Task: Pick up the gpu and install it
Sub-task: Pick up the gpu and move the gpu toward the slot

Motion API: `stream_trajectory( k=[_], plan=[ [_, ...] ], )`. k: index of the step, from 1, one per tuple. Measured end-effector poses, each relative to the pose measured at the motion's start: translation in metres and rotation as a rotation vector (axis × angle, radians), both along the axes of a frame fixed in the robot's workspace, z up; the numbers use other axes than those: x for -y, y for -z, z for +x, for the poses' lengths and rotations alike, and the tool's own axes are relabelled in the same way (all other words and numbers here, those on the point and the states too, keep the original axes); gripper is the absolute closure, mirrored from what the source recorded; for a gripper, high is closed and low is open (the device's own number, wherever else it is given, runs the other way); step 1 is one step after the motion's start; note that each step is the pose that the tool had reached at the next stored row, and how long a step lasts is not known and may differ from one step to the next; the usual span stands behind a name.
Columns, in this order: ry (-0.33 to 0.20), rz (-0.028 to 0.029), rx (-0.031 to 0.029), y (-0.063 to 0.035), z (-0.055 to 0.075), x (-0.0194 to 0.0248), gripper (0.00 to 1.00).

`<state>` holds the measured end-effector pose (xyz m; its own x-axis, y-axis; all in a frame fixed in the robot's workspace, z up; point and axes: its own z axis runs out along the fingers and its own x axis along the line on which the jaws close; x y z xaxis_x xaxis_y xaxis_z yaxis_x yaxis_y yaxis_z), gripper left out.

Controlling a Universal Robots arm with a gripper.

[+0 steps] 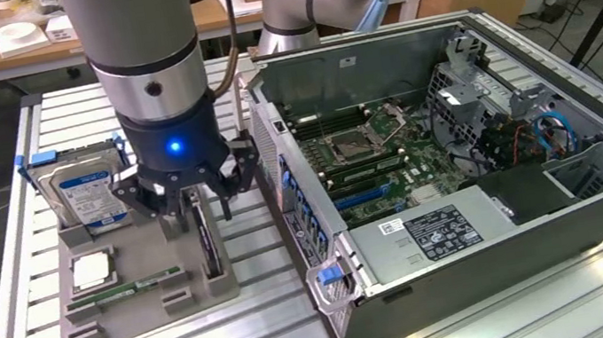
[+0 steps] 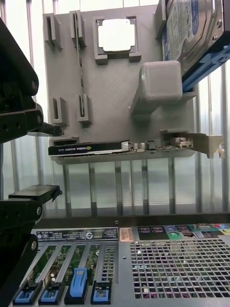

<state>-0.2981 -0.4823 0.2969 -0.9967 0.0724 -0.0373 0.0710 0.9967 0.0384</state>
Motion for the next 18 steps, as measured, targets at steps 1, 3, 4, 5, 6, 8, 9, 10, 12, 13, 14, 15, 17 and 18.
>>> stream_trajectory(
  k=[1, 3, 4, 5, 6, 8, 9, 10, 12, 13, 14, 15, 17, 18],
  plan=[
    [0.0, 0.0, 0.0, 0.0004, 0.0, 0.0, 0.47],
    [0.0, 0.0, 0.0001, 0.001, 0.0001, 0.0001, 0.47],
    [0.0, 0.0, 0.0, 0.0013, 0.0, 0.0001, 0.47],
    [0.0, 0.0, 0.0001, 0.0016, 0.0001, 0.0001, 0.47],
    [0.0, 0.0, 0.0, 0.0019, 0.0, 0.0001, 0.47],
    [0.0, 0.0, 0.0, 0.0026, 0.0, 0.0002, 0.47],
    [0.0, 0.0, 0.0, 0.0029, 0.0, 0.0002, 0.47],
    [0.0, 0.0, 0.0, 0.0032, 0.0001, 0.0002, 0.47],
    [0.0, 0.0, 0.0, 0.0037, 0.0001, 0.0002, 0.47],
    [0.0, -0.0001, 0.0, 0.0039, 0.0001, 0.0003, 0.47],
    [0.0, 0.0, 0.0, 0.0041, 0.0001, 0.0003, 0.47],
    [0.0, 0.0, 0.0, 0.0043, 0.0001, 0.0003, 0.47],
    [0.0, 0.0, 0.0, 0.0046, 0.0001, 0.0003, 0.47],
    [0.0, 0.0, 0.0, 0.0048, 0.0001, 0.0003, 0.47]
  ],
)
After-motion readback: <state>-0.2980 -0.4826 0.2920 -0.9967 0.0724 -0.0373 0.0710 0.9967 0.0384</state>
